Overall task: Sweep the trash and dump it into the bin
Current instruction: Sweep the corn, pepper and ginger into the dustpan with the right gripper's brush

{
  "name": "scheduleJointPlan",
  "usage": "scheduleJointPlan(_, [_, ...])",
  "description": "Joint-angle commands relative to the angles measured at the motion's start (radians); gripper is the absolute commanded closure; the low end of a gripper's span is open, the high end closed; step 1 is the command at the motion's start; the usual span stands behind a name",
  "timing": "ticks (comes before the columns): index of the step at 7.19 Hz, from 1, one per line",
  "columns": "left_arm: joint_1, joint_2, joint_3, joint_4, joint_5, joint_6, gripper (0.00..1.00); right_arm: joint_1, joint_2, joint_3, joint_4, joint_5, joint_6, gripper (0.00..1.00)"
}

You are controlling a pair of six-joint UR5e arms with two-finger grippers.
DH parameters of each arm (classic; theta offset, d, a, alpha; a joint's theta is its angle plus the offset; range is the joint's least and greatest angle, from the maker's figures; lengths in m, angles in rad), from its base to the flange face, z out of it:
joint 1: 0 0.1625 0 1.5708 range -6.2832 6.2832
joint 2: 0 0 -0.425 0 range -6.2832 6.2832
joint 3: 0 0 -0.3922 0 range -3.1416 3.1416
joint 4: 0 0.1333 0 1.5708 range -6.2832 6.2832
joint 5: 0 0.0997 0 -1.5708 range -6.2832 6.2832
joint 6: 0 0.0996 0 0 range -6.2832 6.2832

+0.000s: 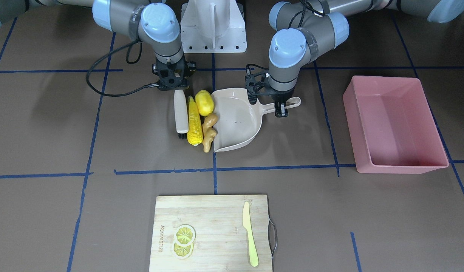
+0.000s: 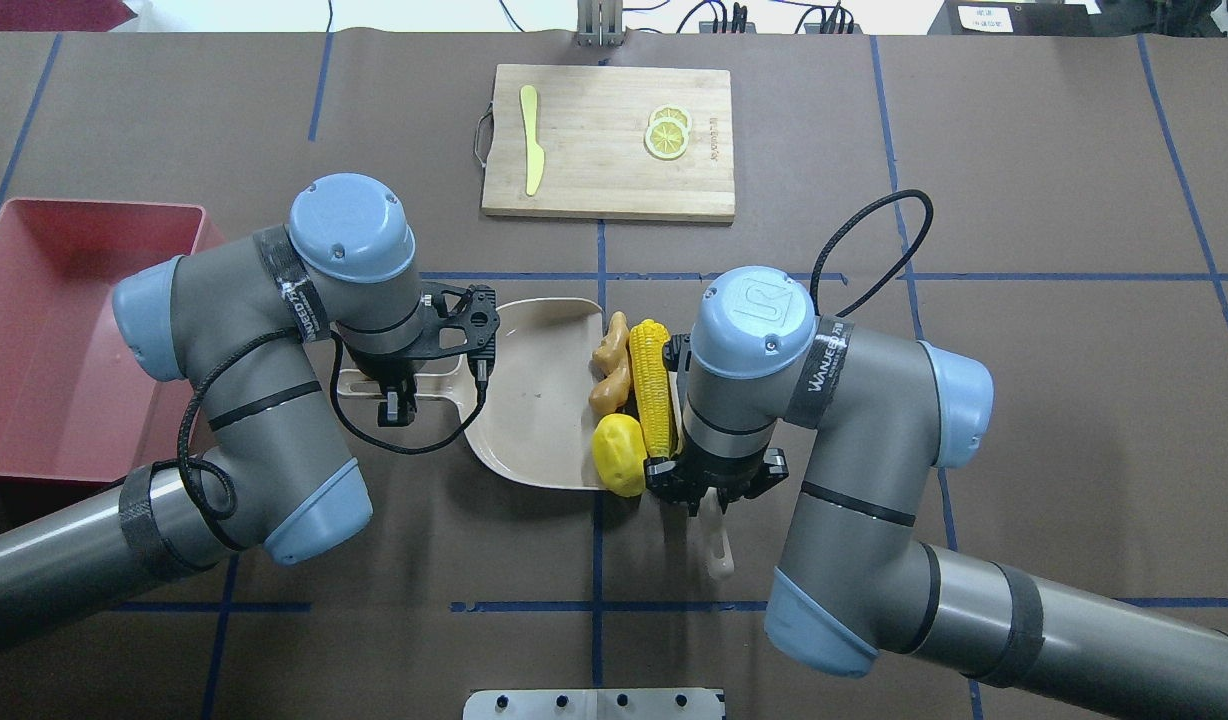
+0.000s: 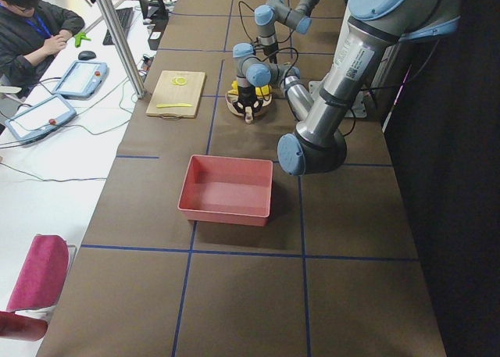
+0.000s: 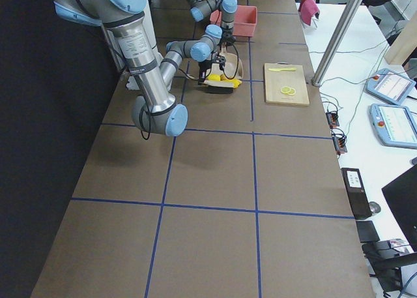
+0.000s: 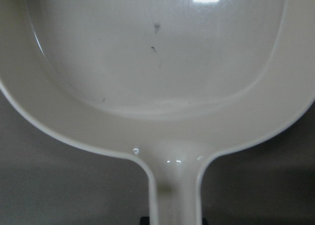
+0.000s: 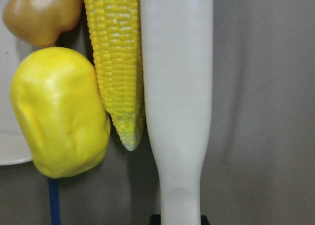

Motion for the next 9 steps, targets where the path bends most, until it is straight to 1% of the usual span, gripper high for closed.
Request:
scheduleJointPlan(1, [0.001,-0.002,0.005,0.000,0.002,0.000,0.99,-0.014,0.014,-0.055,0.110,0.000,0.042,1.00])
scheduleJointPlan(2, [0.001,-0.003,0.014,0.000,0.029,0.000,0.99,-0.014,0.060,-0.071,0.110,0.000,0.051,1.00])
scheduleJointPlan(4, [0.001,-0.012,0.026,0.000,0.035,0.000,0.98,-0.015,0.167,-0.166,0.111,-0.001,0.071,1.00])
scheduleJointPlan(5, [0.001,-0.011,0.026,0.000,0.035,0.001,0.98,-0.015,0.198,-0.185,0.116,-0.001,0.080,1.00])
scheduleJointPlan(7, [0.001,-0.012,0.025,-0.012,0.031,-0.024,0.98,-0.014,0.203,-0.185,0.128,0.000,0.080,1.00])
scheduleJointPlan(8, [0.001,-0.012,0.023,-0.014,0.028,-0.031,0.98,0.000,0.202,-0.179,0.149,0.008,0.080,1.00])
scheduleJointPlan(9, [-0.002,0.000,0.010,-0.044,0.023,-0.031,0.98,0.024,0.186,-0.161,0.150,0.022,0.079,1.00])
